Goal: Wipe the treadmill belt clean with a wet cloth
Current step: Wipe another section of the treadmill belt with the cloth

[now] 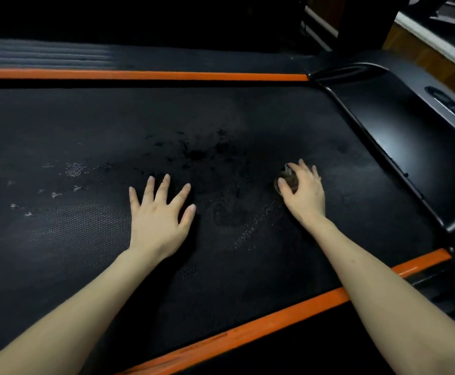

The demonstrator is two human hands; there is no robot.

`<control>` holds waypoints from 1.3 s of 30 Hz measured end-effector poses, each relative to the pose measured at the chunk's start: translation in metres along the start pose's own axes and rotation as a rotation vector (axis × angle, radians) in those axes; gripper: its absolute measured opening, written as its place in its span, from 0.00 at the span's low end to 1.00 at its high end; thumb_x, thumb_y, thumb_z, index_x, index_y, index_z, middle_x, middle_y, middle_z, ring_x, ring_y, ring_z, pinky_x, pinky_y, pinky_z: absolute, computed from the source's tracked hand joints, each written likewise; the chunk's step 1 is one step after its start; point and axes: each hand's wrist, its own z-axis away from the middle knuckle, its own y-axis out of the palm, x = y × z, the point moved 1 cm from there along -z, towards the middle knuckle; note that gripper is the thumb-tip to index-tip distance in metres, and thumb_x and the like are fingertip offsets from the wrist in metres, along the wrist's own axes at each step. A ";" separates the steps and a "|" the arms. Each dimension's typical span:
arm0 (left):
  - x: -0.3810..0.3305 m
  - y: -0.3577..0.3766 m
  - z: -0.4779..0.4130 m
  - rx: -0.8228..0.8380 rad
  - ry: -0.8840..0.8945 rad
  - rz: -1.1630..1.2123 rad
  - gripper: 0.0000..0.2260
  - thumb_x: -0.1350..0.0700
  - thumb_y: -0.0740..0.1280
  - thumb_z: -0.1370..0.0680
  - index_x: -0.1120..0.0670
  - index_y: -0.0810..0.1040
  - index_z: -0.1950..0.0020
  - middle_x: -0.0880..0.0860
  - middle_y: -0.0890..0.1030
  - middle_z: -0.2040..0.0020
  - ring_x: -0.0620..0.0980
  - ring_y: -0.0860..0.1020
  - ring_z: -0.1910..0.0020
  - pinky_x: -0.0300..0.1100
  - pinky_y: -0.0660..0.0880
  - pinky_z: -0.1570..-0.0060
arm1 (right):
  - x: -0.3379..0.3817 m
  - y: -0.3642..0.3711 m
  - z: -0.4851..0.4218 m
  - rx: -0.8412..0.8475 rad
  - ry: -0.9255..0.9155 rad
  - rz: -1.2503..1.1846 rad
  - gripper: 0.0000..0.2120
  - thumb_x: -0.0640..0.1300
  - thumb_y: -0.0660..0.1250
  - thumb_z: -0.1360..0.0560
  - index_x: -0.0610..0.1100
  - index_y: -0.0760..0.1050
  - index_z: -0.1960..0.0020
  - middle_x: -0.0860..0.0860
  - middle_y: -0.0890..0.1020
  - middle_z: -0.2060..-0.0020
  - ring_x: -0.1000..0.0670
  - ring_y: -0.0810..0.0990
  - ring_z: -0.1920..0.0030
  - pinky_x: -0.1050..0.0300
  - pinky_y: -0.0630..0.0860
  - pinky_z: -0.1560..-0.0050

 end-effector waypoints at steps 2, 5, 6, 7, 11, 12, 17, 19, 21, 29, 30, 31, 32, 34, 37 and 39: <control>0.009 -0.010 -0.018 -0.054 -0.020 0.007 0.31 0.36 0.40 0.25 0.43 0.61 0.25 0.56 0.57 0.23 0.60 0.51 0.24 0.61 0.42 0.28 | -0.003 0.000 -0.001 -0.009 -0.002 0.005 0.22 0.50 0.64 0.24 0.46 0.68 0.31 0.47 0.65 0.27 0.41 0.54 0.25 0.43 0.52 0.26; 0.028 -0.015 -0.054 -0.047 -0.044 -0.076 0.25 0.40 0.45 0.20 0.43 0.57 0.24 0.55 0.54 0.22 0.62 0.48 0.24 0.62 0.40 0.29 | -0.003 0.001 -0.003 -0.005 -0.017 0.022 0.22 0.50 0.64 0.24 0.47 0.69 0.32 0.47 0.66 0.28 0.41 0.56 0.26 0.42 0.55 0.27; 0.033 -0.013 -0.063 -0.025 -0.042 -0.109 0.24 0.40 0.46 0.20 0.43 0.55 0.23 0.54 0.53 0.22 0.62 0.47 0.24 0.63 0.40 0.29 | -0.004 0.001 -0.005 0.001 -0.036 0.030 0.21 0.50 0.64 0.24 0.47 0.70 0.32 0.47 0.66 0.28 0.41 0.56 0.26 0.42 0.55 0.27; 0.037 -0.009 -0.068 -0.007 -0.035 -0.129 0.25 0.40 0.45 0.20 0.42 0.54 0.23 0.54 0.52 0.22 0.62 0.46 0.24 0.63 0.40 0.29 | -0.006 0.000 -0.008 0.011 -0.043 0.035 0.21 0.50 0.64 0.23 0.47 0.70 0.32 0.47 0.67 0.29 0.41 0.57 0.26 0.43 0.55 0.27; 0.041 0.005 -0.070 -0.019 -0.033 -0.104 0.24 0.40 0.44 0.20 0.42 0.53 0.23 0.53 0.53 0.22 0.61 0.46 0.24 0.64 0.41 0.29 | 0.010 0.009 -0.030 -0.025 0.055 0.006 0.19 0.50 0.63 0.23 0.45 0.72 0.34 0.46 0.68 0.29 0.40 0.58 0.27 0.43 0.55 0.27; 0.041 0.005 -0.070 -0.020 -0.030 -0.101 0.24 0.40 0.43 0.20 0.42 0.54 0.23 0.53 0.53 0.22 0.61 0.46 0.24 0.64 0.41 0.29 | 0.021 0.014 -0.025 -0.022 0.060 -0.014 0.19 0.50 0.63 0.23 0.44 0.73 0.34 0.45 0.69 0.30 0.39 0.59 0.27 0.43 0.55 0.27; 0.043 0.004 -0.071 -0.044 -0.023 -0.098 0.30 0.37 0.38 0.24 0.41 0.55 0.24 0.53 0.55 0.22 0.61 0.48 0.24 0.63 0.42 0.29 | 0.080 0.031 0.081 0.206 -0.580 -0.104 0.23 0.52 0.61 0.27 0.42 0.74 0.35 0.44 0.73 0.34 0.38 0.64 0.29 0.40 0.58 0.29; 0.044 0.005 -0.070 -0.046 -0.019 -0.094 0.30 0.37 0.37 0.25 0.41 0.55 0.24 0.53 0.55 0.22 0.61 0.48 0.24 0.63 0.42 0.28 | 0.080 0.024 0.082 0.320 -0.742 -0.093 0.23 0.52 0.61 0.27 0.44 0.72 0.34 0.45 0.72 0.32 0.40 0.63 0.29 0.44 0.56 0.29; 0.044 0.005 -0.070 -0.054 -0.019 -0.099 0.30 0.37 0.37 0.25 0.41 0.55 0.24 0.53 0.55 0.22 0.60 0.47 0.24 0.62 0.42 0.28 | 0.063 0.028 0.046 0.275 -0.731 -0.016 0.23 0.51 0.60 0.28 0.43 0.74 0.36 0.43 0.74 0.34 0.39 0.67 0.31 0.42 0.58 0.30; 0.043 0.007 -0.072 -0.063 -0.031 -0.087 0.30 0.37 0.38 0.25 0.41 0.56 0.24 0.53 0.56 0.22 0.61 0.48 0.24 0.63 0.42 0.28 | 0.086 0.052 -0.018 0.072 -0.219 -0.009 0.21 0.51 0.59 0.24 0.42 0.74 0.35 0.41 0.71 0.32 0.36 0.63 0.29 0.40 0.56 0.28; 0.043 0.007 -0.072 -0.067 -0.029 -0.090 0.30 0.37 0.39 0.25 0.41 0.56 0.24 0.53 0.56 0.22 0.61 0.49 0.24 0.63 0.43 0.28 | 0.098 0.056 0.010 0.122 -0.392 -0.031 0.23 0.52 0.59 0.25 0.41 0.74 0.36 0.41 0.72 0.33 0.36 0.64 0.30 0.39 0.57 0.29; 0.043 0.007 -0.072 -0.069 -0.026 -0.091 0.29 0.37 0.39 0.24 0.41 0.57 0.24 0.53 0.56 0.23 0.61 0.49 0.24 0.63 0.43 0.28 | 0.106 0.057 0.037 0.208 -0.552 -0.047 0.23 0.52 0.59 0.26 0.42 0.74 0.35 0.42 0.73 0.33 0.37 0.64 0.30 0.39 0.57 0.29; 0.044 0.007 -0.071 -0.069 -0.022 -0.091 0.29 0.38 0.39 0.24 0.41 0.57 0.24 0.53 0.57 0.23 0.61 0.50 0.24 0.63 0.43 0.28 | 0.108 0.053 0.052 0.276 -0.673 -0.049 0.24 0.52 0.60 0.27 0.43 0.73 0.34 0.44 0.72 0.33 0.38 0.64 0.29 0.42 0.56 0.29; 0.044 0.008 -0.071 -0.075 -0.019 -0.085 0.29 0.38 0.40 0.24 0.41 0.58 0.24 0.53 0.58 0.23 0.61 0.50 0.24 0.63 0.43 0.28 | 0.098 0.043 0.038 0.328 -0.783 -0.040 0.24 0.51 0.60 0.28 0.44 0.73 0.34 0.43 0.73 0.34 0.39 0.67 0.31 0.42 0.58 0.30; 0.044 0.009 -0.072 -0.076 -0.023 -0.085 0.29 0.37 0.40 0.24 0.41 0.58 0.25 0.53 0.57 0.23 0.61 0.50 0.24 0.63 0.43 0.28 | 0.068 0.039 -0.036 0.144 -0.464 -0.006 0.22 0.52 0.59 0.27 0.45 0.75 0.37 0.41 0.73 0.34 0.37 0.69 0.32 0.40 0.61 0.30; 0.043 0.009 -0.072 -0.074 -0.028 -0.075 0.29 0.37 0.40 0.24 0.41 0.59 0.25 0.53 0.58 0.23 0.61 0.50 0.24 0.63 0.43 0.28 | 0.054 0.039 -0.082 0.066 -0.089 0.008 0.19 0.50 0.60 0.23 0.46 0.73 0.35 0.44 0.69 0.30 0.39 0.63 0.29 0.44 0.58 0.28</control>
